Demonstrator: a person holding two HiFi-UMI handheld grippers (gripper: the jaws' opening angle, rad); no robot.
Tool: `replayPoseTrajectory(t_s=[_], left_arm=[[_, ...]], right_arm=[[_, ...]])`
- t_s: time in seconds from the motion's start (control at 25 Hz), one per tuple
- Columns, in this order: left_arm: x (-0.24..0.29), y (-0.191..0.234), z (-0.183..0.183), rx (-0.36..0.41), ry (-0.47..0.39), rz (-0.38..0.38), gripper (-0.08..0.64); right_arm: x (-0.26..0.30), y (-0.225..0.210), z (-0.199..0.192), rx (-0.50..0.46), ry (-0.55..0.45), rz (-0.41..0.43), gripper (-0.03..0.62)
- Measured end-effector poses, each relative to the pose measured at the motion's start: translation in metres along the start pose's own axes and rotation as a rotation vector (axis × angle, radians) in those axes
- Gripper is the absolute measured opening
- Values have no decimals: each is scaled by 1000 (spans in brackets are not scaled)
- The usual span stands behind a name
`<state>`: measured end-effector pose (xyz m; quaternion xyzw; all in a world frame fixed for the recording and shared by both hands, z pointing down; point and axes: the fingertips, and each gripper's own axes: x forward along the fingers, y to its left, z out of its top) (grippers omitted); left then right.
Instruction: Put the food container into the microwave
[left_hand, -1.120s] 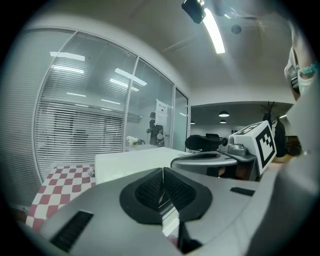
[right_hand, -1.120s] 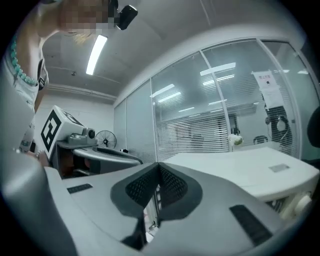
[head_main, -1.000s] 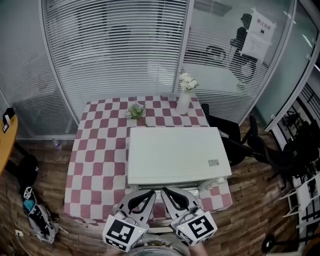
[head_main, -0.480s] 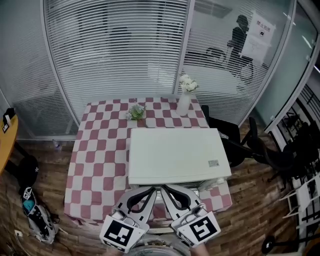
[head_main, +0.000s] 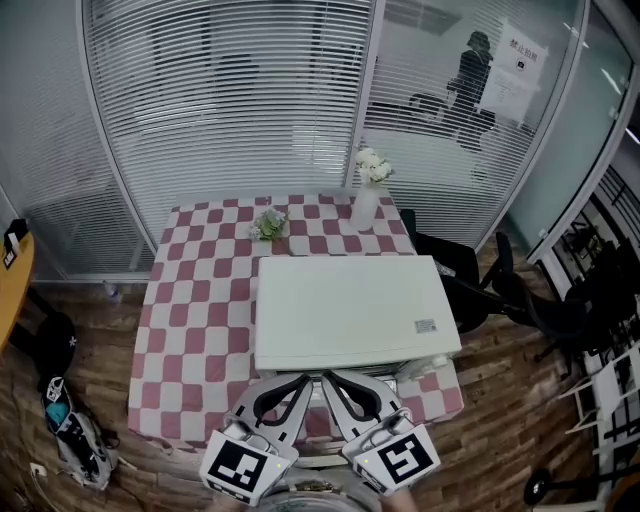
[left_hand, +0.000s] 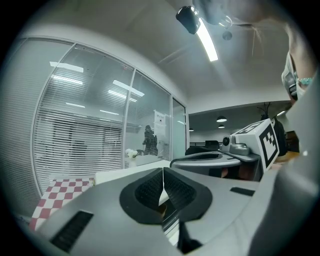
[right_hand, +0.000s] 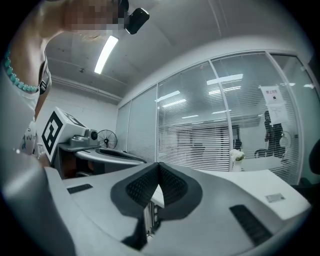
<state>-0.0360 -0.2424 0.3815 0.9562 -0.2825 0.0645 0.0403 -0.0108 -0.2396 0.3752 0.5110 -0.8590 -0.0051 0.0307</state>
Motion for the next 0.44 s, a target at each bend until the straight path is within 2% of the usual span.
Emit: replayPoseTrajectory(t_s=[0.44], left_arm=[[3, 4, -2, -7, 9, 3, 14]], right_arm=[[4, 0, -3, -1, 30, 8, -8]])
